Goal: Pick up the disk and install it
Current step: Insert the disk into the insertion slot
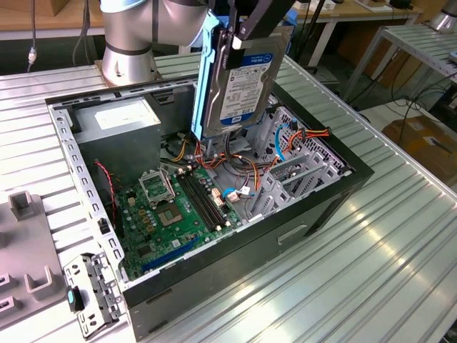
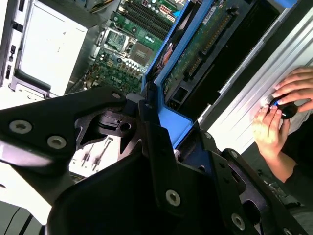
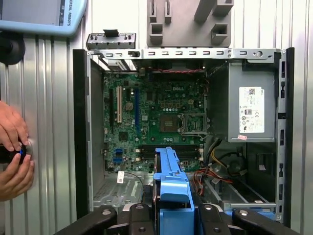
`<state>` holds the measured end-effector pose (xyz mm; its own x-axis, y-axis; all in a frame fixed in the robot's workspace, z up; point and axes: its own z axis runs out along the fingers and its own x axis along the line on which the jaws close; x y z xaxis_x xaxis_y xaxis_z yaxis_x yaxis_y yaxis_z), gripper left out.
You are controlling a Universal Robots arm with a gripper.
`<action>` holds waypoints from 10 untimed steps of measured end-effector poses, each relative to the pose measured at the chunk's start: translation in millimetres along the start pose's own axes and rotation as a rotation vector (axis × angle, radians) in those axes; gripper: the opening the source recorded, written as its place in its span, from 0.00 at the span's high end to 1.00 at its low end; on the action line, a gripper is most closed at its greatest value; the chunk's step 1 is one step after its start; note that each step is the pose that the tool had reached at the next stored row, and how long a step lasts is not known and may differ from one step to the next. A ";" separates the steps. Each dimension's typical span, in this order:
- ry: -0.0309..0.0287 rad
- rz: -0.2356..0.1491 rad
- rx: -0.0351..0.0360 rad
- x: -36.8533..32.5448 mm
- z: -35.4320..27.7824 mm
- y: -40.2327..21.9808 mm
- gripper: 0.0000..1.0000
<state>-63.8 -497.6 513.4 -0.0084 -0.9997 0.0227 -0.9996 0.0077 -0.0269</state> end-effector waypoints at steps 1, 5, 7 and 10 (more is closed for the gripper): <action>0.0002 0.000 -0.0001 4.1 0.1 -0.1 0.63; 0.0001 0.000 0.0000 21.2 1.2 -0.4 0.63; 0.0000 0.000 0.0000 27.3 2.0 -0.8 0.63; 0.0000 0.000 -0.0016 30.9 3.2 -10.4 0.63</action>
<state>-53.5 -528.7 511.3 -0.0083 -0.9997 0.0227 -0.9997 0.0078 -0.0253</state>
